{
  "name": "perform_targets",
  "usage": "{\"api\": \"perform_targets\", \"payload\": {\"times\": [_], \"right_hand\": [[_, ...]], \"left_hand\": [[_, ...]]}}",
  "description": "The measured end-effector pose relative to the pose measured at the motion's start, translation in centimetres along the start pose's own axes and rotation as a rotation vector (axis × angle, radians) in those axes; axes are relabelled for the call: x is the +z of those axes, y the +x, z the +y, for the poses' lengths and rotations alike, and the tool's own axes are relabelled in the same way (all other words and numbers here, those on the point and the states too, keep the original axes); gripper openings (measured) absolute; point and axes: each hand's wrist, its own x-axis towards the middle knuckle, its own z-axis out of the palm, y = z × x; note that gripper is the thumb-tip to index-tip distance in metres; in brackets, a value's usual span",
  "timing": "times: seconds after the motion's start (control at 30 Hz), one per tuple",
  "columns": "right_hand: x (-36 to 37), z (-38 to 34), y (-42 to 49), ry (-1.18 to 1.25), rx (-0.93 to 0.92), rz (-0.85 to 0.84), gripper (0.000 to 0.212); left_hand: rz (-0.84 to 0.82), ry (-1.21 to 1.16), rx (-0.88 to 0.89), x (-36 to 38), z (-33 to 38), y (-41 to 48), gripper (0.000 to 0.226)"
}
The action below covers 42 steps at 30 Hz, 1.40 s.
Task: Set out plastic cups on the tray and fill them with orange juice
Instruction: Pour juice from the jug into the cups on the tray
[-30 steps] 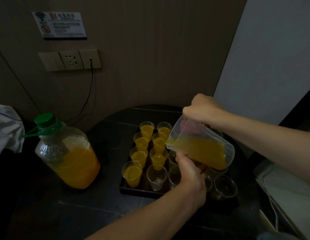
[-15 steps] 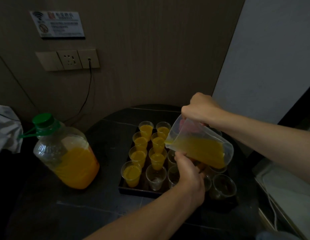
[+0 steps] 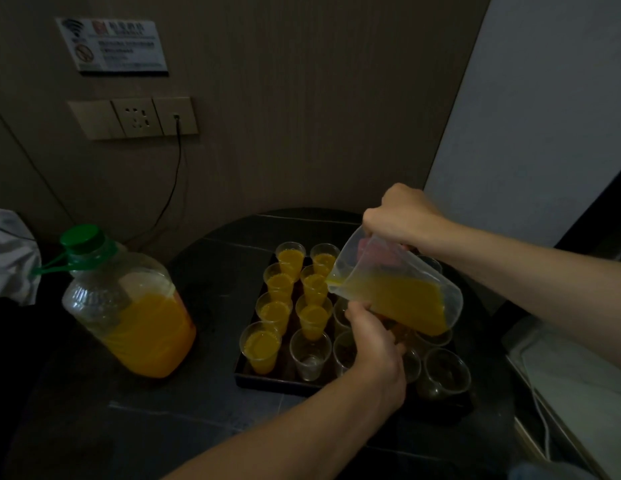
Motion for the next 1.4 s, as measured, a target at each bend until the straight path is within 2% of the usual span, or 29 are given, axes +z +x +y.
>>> {"api": "perform_targets", "payload": {"times": [0.27,0.53,0.73,1.07,1.4], "right_hand": [[-0.1,0.9,-0.6,0.084,0.039,-0.003,0.014],[-0.5,1.1,-2.0,0.099,0.031,-0.051,0.010],[0.1,0.9,-3.2,0.048,0.026,-0.107,0.016],[1.5,0.3,-4.7,-0.047,-0.003,-0.124,0.016],[1.8,-0.4,-5.1,-0.114,-0.028,-0.127,0.023]], "left_hand": [[0.034,0.056,0.049,-1.0,-0.3,0.3,0.034],[0.026,0.014,0.019,-1.5,-1.1,-0.9,0.038],[0.022,-0.043,-0.013,-1.9,-1.9,-2.4,0.039],[0.014,-0.109,-0.007,-3.3,-3.2,-2.7,0.046],[0.027,-0.149,-0.016,-3.1,-3.2,-3.0,0.045]]}}
